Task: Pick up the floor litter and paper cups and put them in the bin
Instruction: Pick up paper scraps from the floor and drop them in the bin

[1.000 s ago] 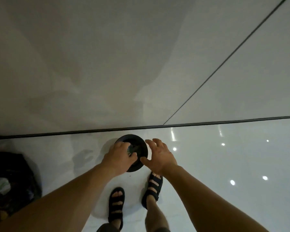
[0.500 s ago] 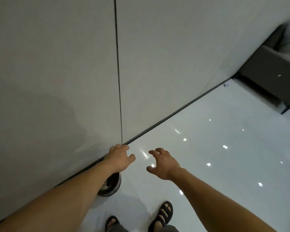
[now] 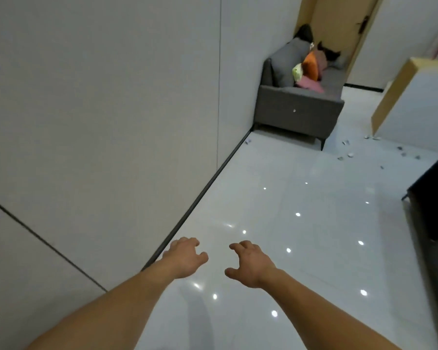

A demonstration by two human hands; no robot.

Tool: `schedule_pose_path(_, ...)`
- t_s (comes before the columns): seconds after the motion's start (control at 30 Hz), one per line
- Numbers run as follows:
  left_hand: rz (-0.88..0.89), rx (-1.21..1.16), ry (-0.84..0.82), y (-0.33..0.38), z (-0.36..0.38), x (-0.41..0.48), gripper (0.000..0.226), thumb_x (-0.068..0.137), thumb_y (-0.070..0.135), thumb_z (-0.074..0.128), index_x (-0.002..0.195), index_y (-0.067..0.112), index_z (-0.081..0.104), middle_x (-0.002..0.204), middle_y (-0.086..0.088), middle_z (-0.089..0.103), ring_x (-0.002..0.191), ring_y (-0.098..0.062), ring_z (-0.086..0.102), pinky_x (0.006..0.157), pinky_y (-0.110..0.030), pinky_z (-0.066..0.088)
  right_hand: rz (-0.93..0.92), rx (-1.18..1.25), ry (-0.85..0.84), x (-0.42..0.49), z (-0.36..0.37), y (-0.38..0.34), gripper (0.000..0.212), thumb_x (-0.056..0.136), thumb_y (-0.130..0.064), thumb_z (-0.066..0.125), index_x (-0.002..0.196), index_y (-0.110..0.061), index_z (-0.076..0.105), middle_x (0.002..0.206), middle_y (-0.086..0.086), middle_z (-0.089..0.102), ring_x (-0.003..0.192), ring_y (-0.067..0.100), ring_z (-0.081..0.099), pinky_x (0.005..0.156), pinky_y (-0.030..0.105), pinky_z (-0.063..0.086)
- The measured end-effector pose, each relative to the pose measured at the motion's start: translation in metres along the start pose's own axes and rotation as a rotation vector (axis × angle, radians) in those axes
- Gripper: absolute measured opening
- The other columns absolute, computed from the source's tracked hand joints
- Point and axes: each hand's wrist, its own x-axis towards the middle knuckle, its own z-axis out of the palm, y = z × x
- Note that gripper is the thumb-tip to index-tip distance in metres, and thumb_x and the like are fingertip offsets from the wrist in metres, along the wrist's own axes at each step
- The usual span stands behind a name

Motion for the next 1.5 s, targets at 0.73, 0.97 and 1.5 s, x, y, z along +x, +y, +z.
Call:
schedule_pose_path(0.73, 0.268, 0.006, -0.134, 0.283, -0.050, 0.286, 0.062, 0.091, 0.048, 0.048, 0.145, 0.022, 0.034, 0.148, -0.002, 0.034, 0.136, -0.023, 0.032, 0.107, -0.037, 0.037, 0.298, 0.164, 0.112, 0.171, -0.185, 0.249, 0.077, 0.088, -0.051, 0.058, 0.152, -0.027, 0.024, 0.156, 0.001, 0.023, 0.139, 0.023, 0.029, 0.109, 0.038, 0.037)
schedule_pose_path(0.97, 0.290, 0.025, -0.139, 0.359, -0.090, 0.388, 0.062, 0.092, 0.047, 0.047, 0.145, 0.020, 0.034, 0.149, -0.004, 0.034, 0.134, -0.024, 0.036, 0.107, -0.037, 0.037, 0.331, 0.189, 0.113, 0.250, -0.242, 0.312, 0.076, 0.088, -0.051, 0.057, 0.152, -0.027, 0.024, 0.155, 0.000, 0.023, 0.139, 0.022, 0.029, 0.108, 0.036, 0.037)
schedule_pose_path(1.5, 0.265, -0.029, -0.116, 0.600, -0.133, 0.606, 0.060, 0.091, 0.045, 0.049, 0.144, 0.020, 0.036, 0.148, -0.003, 0.034, 0.132, -0.022, 0.037, 0.105, -0.036, 0.039, 0.270, 0.124, 0.115, 0.439, -0.438, 0.537, 0.075, 0.089, -0.049, 0.057, 0.152, -0.026, 0.023, 0.155, 0.001, 0.023, 0.138, 0.024, 0.030, 0.108, 0.037, 0.038)
